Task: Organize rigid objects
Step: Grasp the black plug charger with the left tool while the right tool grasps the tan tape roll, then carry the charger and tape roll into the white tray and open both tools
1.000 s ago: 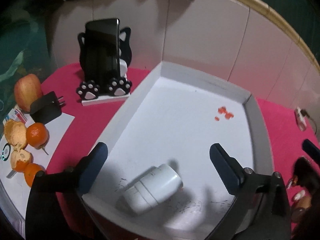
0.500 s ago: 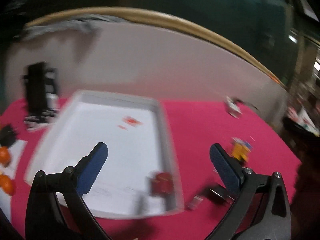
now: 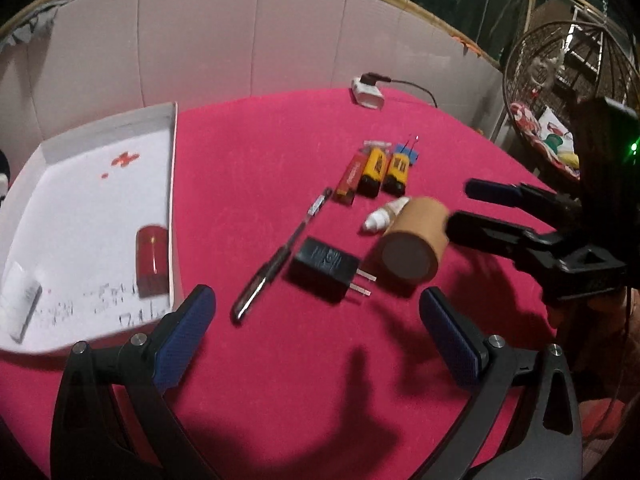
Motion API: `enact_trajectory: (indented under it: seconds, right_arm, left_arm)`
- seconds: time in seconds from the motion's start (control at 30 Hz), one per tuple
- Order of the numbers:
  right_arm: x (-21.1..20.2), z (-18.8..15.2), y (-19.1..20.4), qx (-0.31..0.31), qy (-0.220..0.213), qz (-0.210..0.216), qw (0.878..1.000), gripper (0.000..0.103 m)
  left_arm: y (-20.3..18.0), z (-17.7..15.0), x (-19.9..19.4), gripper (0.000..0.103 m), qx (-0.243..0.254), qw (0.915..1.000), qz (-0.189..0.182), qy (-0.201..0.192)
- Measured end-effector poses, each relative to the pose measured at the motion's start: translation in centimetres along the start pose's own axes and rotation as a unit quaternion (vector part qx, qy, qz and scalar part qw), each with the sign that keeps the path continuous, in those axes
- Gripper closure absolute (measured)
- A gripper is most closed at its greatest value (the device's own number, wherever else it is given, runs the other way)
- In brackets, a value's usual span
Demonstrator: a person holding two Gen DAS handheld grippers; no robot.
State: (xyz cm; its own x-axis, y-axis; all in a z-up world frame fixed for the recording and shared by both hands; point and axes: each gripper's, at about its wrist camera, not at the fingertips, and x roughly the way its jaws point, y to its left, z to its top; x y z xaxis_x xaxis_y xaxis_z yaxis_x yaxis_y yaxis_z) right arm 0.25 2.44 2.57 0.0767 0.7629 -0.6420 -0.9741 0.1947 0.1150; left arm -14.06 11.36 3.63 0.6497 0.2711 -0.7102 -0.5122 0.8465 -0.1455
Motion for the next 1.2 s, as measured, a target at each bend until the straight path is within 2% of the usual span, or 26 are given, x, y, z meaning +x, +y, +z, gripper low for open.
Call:
enact_trajectory:
  seconds: [0.23, 0.3, 0.33, 0.57, 0.77, 0.8, 0.87, 0.93, 0.97, 1.2]
  right_arm:
    - [2.7, 0.1, 1.9, -0.065, 0.042, -0.009, 0.997, 0.034]
    - [3.0, -0.1, 2.2, -0.084, 0.047, -0.028, 0.995, 0.049]
    - [2.8, -0.1, 2.1, -0.084, 0.043, -0.023, 0.995, 0.055]
    - [0.4, -0.9, -0.2, -0.035, 0.039, -0.018, 0.998, 0.055]
    - [-2.3, -2.1, -3.0, 0.022, 0.029, -0.025, 0.999, 0.055]
    - [-2.7, -2.3, -3.4, 0.03, 0.027, -0.025, 0.999, 0.055]
    - [-3.0, -2.3, -3.6, 0.035, 0.022, -0.028, 0.999, 0.055]
    - [-3.2, -2.3, -3.7, 0.039, 0.019, -0.027, 0.999, 0.055]
    - [-3.3, -2.2, -3.8, 0.04, 0.018, -0.027, 0.999, 0.055]
    - [-3.9, -1.7, -3.1, 0.037, -0.001, -0.02, 0.999, 0.055]
  left_arm:
    - [0.0, -0.8, 1.0, 0.001, -0.023, 0.9989, -0.034, 0.023]
    - [-0.2, -0.7, 1.4, 0.001, -0.024, 0.9983, -0.044, 0.029]
    - [-0.4, -0.6, 1.7, 0.002, -0.022, 0.9979, -0.05, 0.033]
    - [-1.2, 0.6, 4.2, 0.002, -0.008, 0.9969, -0.05, 0.061]
    - [-2.1, 2.2, 6.4, 0.002, 0.019, 0.9973, -0.026, 0.066]
    - [-2.3, 2.4, 6.7, 0.005, 0.025, 0.9973, -0.019, 0.066]
    - [-2.6, 2.6, 7.1, 0.018, 0.04, 0.9972, 0.003, 0.063]
    - [-2.9, 2.4, 6.9, 0.045, 0.061, 0.9959, 0.031, 0.058]
    - [-2.8, 2.4, 6.7, 0.053, 0.063, 0.9958, 0.035, 0.056]
    - [-2.5, 1.9, 5.4, 0.053, 0.042, 0.9978, 0.024, 0.046]
